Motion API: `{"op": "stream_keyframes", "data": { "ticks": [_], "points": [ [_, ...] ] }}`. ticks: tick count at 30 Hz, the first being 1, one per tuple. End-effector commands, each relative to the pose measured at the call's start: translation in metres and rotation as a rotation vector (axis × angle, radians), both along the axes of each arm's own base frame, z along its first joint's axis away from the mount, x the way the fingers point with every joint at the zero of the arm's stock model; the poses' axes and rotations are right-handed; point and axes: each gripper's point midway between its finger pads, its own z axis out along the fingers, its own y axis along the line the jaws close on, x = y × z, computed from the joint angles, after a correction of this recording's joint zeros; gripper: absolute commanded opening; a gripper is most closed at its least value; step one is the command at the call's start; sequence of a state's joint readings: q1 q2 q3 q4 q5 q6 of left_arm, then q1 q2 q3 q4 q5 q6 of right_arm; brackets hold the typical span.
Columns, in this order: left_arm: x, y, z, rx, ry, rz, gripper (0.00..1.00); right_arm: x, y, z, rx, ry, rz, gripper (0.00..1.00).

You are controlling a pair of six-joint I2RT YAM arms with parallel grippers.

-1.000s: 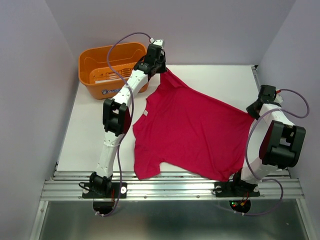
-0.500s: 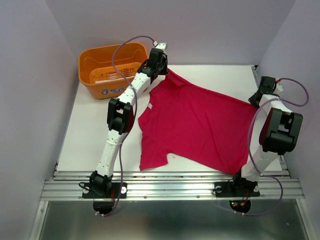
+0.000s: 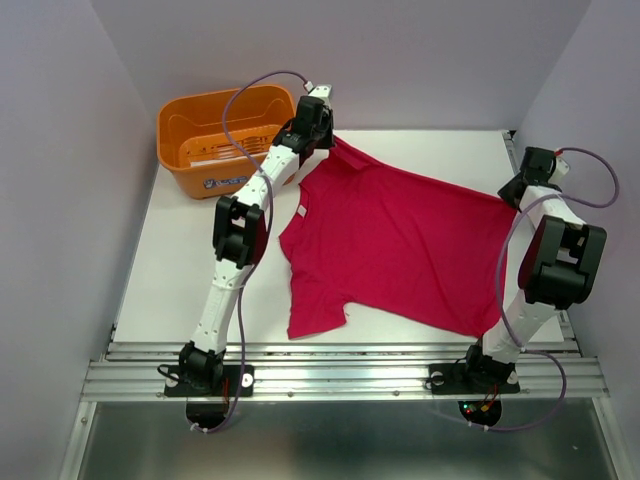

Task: Roll the t-shirts
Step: Fold the T-shirt at the center of the board.

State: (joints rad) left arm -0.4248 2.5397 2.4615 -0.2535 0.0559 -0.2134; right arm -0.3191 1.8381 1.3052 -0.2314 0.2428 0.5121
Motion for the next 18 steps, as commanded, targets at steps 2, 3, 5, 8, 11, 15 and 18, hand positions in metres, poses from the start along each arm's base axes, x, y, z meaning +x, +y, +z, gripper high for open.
{"op": "stream_keyframes", "data": {
  "ticks": [2,3,5,8,11,15,18],
  "points": [
    [-0.014,0.009,0.066,-0.046,-0.06,-0.008,0.0,-0.004,0.007,0.037,-0.025,-0.083,0.043,0.01],
    [-0.021,0.01,0.067,-0.045,-0.046,-0.009,0.0,-0.008,0.009,0.038,-0.019,-0.075,0.045,0.01],
    [-0.035,0.009,0.077,-0.04,-0.036,-0.008,0.0,-0.016,0.012,0.032,-0.007,-0.059,0.048,0.01],
    [-0.052,0.015,0.076,-0.031,0.011,0.02,0.0,-0.027,0.016,0.031,-0.005,-0.045,0.054,0.01],
    [-0.07,0.02,0.073,-0.045,0.068,0.049,0.0,-0.038,0.02,0.03,-0.002,-0.025,0.064,0.01],
    [-0.1,0.021,0.056,-0.044,0.143,0.067,0.0,-0.054,0.028,0.028,0.011,0.003,0.077,0.01],
    [-0.119,0.024,0.049,-0.057,0.191,0.082,0.0,-0.066,0.034,0.022,0.027,0.026,0.084,0.01]
  ]
}}
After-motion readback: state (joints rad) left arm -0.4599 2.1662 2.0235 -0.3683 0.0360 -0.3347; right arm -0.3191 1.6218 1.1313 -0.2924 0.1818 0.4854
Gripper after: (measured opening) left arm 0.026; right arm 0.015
